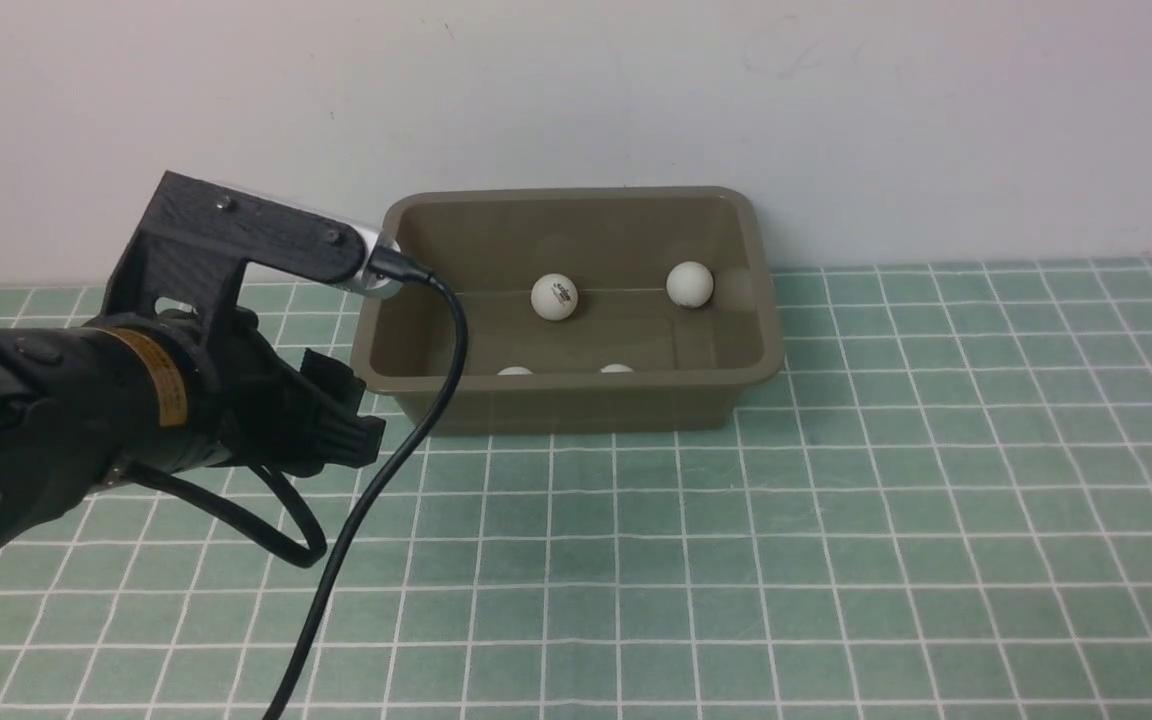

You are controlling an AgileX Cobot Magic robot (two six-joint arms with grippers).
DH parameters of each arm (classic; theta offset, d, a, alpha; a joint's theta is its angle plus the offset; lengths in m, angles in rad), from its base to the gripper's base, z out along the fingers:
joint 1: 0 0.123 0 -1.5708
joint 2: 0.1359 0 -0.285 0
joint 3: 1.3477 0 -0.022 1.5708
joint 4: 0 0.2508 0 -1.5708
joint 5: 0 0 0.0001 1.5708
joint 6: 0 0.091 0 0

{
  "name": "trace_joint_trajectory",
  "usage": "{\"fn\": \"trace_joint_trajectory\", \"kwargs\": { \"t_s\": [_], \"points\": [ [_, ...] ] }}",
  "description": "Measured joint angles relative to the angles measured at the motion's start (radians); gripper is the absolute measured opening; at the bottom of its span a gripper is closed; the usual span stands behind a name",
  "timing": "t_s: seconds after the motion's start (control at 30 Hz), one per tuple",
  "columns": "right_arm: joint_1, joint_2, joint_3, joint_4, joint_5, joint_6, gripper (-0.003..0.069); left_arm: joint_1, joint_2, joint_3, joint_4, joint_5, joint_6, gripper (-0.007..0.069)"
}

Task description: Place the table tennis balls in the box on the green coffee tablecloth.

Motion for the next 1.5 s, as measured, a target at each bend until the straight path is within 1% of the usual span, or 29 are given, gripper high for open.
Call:
{"fn": "trace_joint_trajectory", "kwargs": {
  "t_s": [0.2, 0.53, 1.5],
  "points": [
    [0.0, 0.0, 0.008, -0.003, -0.04, 0.0, 0.0379, 0.0, 0.0, 0.0, 0.0, 0.0, 0.0, 0.0415],
    [0.0, 0.0, 0.011, -0.004, -0.057, 0.0, 0.0379, 0.0, 0.0, 0.0, -0.012, 0.0, 0.0, 0.0415],
    [0.0, 0.0, 0.012, -0.004, -0.062, -0.001, 0.0379, 0.0, 0.0, 0.0, -0.013, 0.007, 0.002, 0.0415]
  ]
}}
